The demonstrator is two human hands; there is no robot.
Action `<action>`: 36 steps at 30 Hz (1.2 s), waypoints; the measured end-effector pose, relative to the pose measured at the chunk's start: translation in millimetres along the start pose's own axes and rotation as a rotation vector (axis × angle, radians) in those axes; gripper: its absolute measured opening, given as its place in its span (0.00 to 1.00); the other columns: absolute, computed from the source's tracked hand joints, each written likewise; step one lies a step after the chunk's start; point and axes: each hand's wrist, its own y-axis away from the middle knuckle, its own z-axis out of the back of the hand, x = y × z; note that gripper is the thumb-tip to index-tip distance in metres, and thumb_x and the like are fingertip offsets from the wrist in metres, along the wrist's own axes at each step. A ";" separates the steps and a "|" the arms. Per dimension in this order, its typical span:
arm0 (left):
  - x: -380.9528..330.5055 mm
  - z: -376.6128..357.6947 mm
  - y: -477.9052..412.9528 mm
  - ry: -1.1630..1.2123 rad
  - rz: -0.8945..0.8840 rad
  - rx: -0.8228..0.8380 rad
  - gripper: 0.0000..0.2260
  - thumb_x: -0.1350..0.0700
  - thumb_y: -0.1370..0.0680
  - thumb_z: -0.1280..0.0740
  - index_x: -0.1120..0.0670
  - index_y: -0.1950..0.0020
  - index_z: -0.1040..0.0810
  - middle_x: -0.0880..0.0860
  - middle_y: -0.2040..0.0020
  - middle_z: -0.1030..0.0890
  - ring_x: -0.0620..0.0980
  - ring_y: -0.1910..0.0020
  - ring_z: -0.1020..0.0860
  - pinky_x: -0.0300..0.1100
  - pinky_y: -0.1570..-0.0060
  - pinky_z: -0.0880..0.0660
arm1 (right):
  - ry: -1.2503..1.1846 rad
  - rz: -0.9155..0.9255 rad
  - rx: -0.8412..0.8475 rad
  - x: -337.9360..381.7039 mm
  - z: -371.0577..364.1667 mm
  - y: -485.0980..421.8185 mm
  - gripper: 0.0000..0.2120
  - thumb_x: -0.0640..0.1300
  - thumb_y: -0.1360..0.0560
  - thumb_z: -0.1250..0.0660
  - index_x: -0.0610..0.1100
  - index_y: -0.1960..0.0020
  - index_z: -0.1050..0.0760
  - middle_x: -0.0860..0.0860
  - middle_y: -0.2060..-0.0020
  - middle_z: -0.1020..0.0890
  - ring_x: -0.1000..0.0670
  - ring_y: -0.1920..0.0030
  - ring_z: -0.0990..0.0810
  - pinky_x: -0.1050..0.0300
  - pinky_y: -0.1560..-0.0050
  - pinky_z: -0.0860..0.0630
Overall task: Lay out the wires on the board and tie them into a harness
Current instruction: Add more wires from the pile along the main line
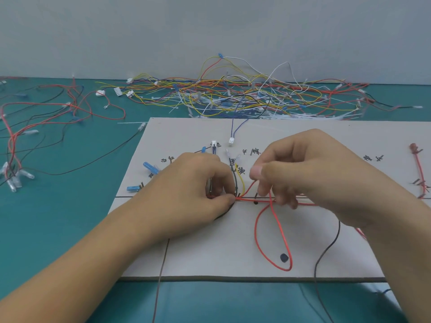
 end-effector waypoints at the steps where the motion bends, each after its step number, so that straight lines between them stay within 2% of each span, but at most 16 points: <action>1: 0.6 -0.5 0.1 0.021 0.010 -0.011 0.04 0.48 0.29 0.29 0.43 0.56 0.18 0.43 0.61 0.21 0.39 0.63 0.24 0.32 0.65 0.33 | -0.038 -0.004 0.019 0.9 1.6 0.4 0.03 0.38 0.28 0.27 0.38 0.58 0.16 0.43 0.65 0.14 0.49 0.72 0.21 0.57 0.73 0.25; 6: 1.8 -1.5 -1.3 0.021 0.016 -0.055 0.09 0.48 0.31 0.27 0.42 0.51 0.18 0.42 0.57 0.23 0.37 0.59 0.25 0.31 0.61 0.32 | -0.144 -0.008 0.063 0.9 6.3 1.5 0.07 0.28 0.25 0.33 0.34 0.52 0.17 0.39 0.60 0.14 0.47 0.68 0.17 0.58 0.68 0.21; 9: 0.2 -0.1 -1.6 -0.016 0.012 -0.058 0.12 0.48 0.29 0.24 0.41 0.46 0.18 0.42 0.52 0.25 0.39 0.52 0.26 0.39 0.52 0.29 | -0.130 0.000 0.003 -1.9 5.7 -0.2 0.06 0.29 0.24 0.33 0.34 0.53 0.17 0.38 0.61 0.14 0.45 0.66 0.16 0.58 0.67 0.20; 12: -2.2 0.5 -0.7 -0.074 -0.015 -0.049 0.14 0.49 0.26 0.23 0.41 0.41 0.17 0.42 0.49 0.25 0.46 0.46 0.28 0.48 0.44 0.28 | -0.132 -0.004 -0.037 -4.2 5.3 -1.8 0.04 0.29 0.24 0.32 0.34 0.54 0.18 0.37 0.62 0.14 0.45 0.66 0.15 0.58 0.68 0.20; 16: -5.9 0.5 -0.1 -0.179 0.005 -0.008 0.16 0.39 0.26 0.34 0.38 0.41 0.16 0.41 0.46 0.26 0.48 0.48 0.32 0.52 0.44 0.29 | -0.119 0.006 -0.063 -6.3 2.7 -4.9 0.04 0.31 0.23 0.31 0.35 0.55 0.18 0.39 0.63 0.14 0.46 0.68 0.17 0.57 0.68 0.19; 21: -7.0 0.5 -0.2 -0.256 0.000 0.016 0.16 0.38 0.26 0.38 0.36 0.40 0.19 0.38 0.44 0.28 0.47 0.50 0.35 0.49 0.47 0.33 | -0.037 0.003 -0.121 -11.8 1.0 -9.7 0.04 0.34 0.22 0.30 0.39 0.56 0.18 0.43 0.66 0.15 0.48 0.70 0.17 0.58 0.69 0.21; 26: -5.4 0.0 -0.2 -0.279 0.000 0.027 0.16 0.39 0.26 0.38 0.36 0.40 0.19 0.36 0.42 0.29 0.47 0.49 0.36 0.48 0.48 0.36 | 0.049 -0.023 -0.165 -14.9 -1.6 -18.6 0.05 0.37 0.22 0.29 0.41 0.57 0.18 0.46 0.68 0.15 0.50 0.71 0.18 0.57 0.70 0.21; 30: -5.5 2.5 -1.3 -0.290 0.032 0.054 0.19 0.35 0.27 0.38 0.34 0.39 0.20 0.38 0.42 0.31 0.47 0.47 0.36 0.48 0.47 0.38 | 0.192 -0.042 -0.172 -12.4 -3.7 -32.2 0.06 0.41 0.23 0.28 0.43 0.58 0.18 0.49 0.69 0.15 0.53 0.73 0.18 0.57 0.72 0.21; 33: -4.2 3.8 -1.7 -0.315 0.081 0.016 0.18 0.33 0.27 0.32 0.37 0.40 0.20 0.39 0.43 0.31 0.46 0.46 0.36 0.47 0.48 0.40 | 0.278 -0.068 -0.165 -13.3 -5.4 -41.6 0.07 0.42 0.22 0.29 0.45 0.59 0.20 0.50 0.70 0.16 0.53 0.72 0.17 0.58 0.74 0.22; 36: -5.3 5.4 -2.4 -0.283 0.154 -0.068 0.24 0.35 0.33 0.25 0.38 0.40 0.26 0.39 0.45 0.29 0.45 0.44 0.34 0.48 0.45 0.39 | 0.333 -0.084 -0.173 -17.6 -9.3 -48.1 0.07 0.44 0.22 0.30 0.46 0.59 0.21 0.50 0.71 0.16 0.51 0.72 0.16 0.57 0.72 0.23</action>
